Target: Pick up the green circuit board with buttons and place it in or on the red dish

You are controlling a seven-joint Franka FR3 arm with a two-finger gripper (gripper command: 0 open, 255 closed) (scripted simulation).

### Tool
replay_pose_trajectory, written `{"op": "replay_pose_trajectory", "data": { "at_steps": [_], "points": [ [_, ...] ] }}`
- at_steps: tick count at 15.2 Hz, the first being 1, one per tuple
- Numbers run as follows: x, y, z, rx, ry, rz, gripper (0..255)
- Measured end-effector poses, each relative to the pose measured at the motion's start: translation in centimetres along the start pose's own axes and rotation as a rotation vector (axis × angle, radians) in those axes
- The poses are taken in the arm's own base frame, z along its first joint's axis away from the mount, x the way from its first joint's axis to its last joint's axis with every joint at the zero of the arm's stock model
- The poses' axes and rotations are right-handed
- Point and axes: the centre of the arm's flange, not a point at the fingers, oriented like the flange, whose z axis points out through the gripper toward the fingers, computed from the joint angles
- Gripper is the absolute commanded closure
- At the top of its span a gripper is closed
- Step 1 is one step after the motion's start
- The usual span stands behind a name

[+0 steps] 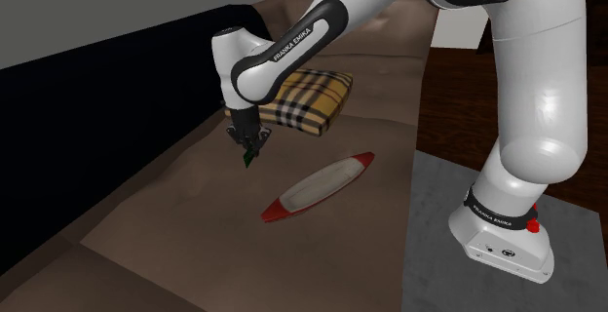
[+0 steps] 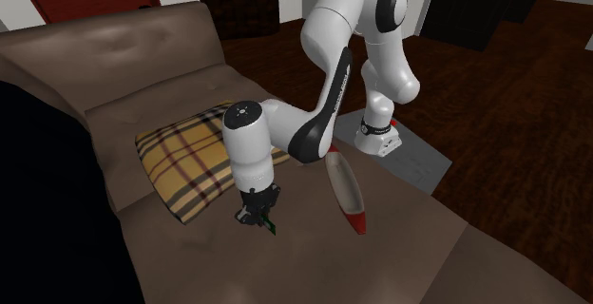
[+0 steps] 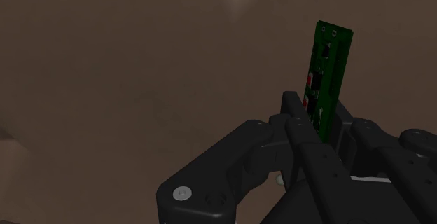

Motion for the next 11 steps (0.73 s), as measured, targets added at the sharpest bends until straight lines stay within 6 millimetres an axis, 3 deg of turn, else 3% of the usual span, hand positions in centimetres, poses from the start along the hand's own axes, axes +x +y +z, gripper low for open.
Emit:
{"op": "replay_pose_trajectory", "data": {
  "at_steps": [4,11],
  "points": [
    [-0.1,0.0,-0.6,0.0,0.0,0.0,255],
    [-0.1,0.0,-4.3,0.0,0.0,0.0,255]
  ]
}}
